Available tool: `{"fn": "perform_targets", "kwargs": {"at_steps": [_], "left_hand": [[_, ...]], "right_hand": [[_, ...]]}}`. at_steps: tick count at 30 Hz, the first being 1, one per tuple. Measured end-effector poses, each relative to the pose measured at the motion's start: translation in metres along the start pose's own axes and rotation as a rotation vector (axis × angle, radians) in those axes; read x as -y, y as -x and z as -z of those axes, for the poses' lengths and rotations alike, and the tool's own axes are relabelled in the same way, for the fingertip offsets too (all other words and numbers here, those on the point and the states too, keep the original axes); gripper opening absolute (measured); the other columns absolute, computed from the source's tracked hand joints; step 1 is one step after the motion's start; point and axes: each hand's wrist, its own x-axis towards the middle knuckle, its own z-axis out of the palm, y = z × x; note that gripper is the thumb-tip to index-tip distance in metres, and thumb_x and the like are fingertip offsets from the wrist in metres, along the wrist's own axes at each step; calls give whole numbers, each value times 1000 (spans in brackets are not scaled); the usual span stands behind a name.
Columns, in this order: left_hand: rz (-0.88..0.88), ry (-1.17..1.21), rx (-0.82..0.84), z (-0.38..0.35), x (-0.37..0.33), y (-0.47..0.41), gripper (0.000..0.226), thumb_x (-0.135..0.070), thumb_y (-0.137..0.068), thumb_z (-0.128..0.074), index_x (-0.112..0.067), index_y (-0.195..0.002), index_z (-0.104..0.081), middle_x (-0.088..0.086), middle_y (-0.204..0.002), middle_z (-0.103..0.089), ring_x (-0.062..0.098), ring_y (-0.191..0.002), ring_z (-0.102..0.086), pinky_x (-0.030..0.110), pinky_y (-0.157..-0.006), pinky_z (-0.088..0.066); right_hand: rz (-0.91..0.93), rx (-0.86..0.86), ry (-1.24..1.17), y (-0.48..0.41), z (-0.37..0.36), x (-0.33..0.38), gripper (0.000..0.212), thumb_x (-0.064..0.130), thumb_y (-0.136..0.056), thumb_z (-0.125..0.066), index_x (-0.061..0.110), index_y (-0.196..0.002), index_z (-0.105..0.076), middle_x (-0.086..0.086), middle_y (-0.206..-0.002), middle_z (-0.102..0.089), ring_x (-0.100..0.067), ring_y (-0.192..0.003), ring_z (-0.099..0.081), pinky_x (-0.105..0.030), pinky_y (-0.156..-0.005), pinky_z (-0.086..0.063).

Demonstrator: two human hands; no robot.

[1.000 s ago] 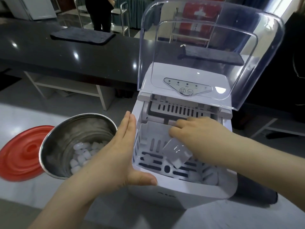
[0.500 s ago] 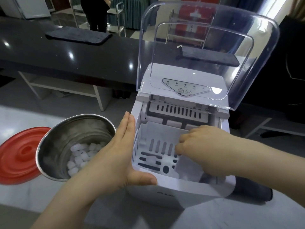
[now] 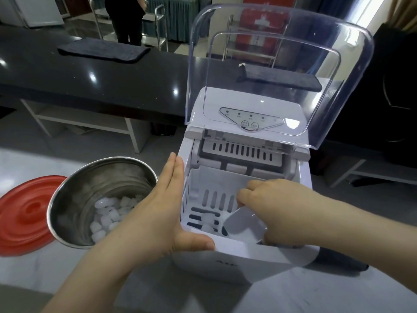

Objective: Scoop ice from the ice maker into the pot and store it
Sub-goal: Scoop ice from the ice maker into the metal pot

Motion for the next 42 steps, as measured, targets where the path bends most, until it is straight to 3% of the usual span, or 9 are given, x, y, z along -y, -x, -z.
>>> {"fn": "perform_targets", "kwargs": {"at_steps": [9,13,16,22,26,31,42], "left_hand": [[0,2,12,2,-2,1,144,-80,-35,-58,-32,-125,43,-24,-138,48,-9,-128,28,12,-105,-2],[-4,-11,27,2,-3,0,142,-80,-35,-57,-32,-126,42,-23,-139,47,-20,-112,39,3,-98,7],[-8,-15,36,3,-2,-1,141,-81,-34,-55,-32,-125,42,-23,-139,47,-23,-109,39,-7,-86,12],[-16,14,35,3,-2,-1,140,-77,-36,-58,-32,-125,39,-22,-141,45,-23,-109,38,-12,-82,11],[-20,15,32,3,-3,0,140,-76,-34,-57,-32,-125,40,-22,-141,45,-22,-110,37,-10,-84,11],[-15,8,27,3,-4,1,138,-74,-38,-59,-32,-123,41,-21,-141,46,-11,-124,28,7,-101,0],[-18,13,2,1,-1,0,149,-78,-34,-56,-25,-139,34,-19,-144,42,-11,-126,29,10,-105,0]], "right_hand": [[-60,-46,-216,-9,-9,10,49,49,-75,-69,23,-110,-48,1,-104,-52,-22,-92,-54,-37,-81,-50],[-97,-39,-295,-23,-15,21,54,52,-74,-71,19,-109,-48,-1,-104,-54,-22,-88,-52,-34,-74,-49],[-100,-62,-318,-34,-19,27,54,52,-72,-72,18,-107,-48,-4,-106,-55,-25,-91,-53,-37,-73,-48],[-31,-65,-312,-40,-20,30,48,41,-75,-73,18,-107,-45,-5,-109,-55,-28,-96,-55,-37,-73,-47],[-19,-76,-323,-38,-19,28,50,43,-73,-73,21,-109,-46,-2,-111,-56,-26,-97,-55,-36,-73,-46],[-47,-97,-421,-34,-12,26,51,46,-71,-75,24,-109,-50,5,-110,-58,-19,-96,-55,-35,-78,-50],[-69,-195,-525,-18,-3,18,55,47,-63,-78,34,-109,-51,15,-104,-59,-8,-86,-55,-33,-75,-52]]}}
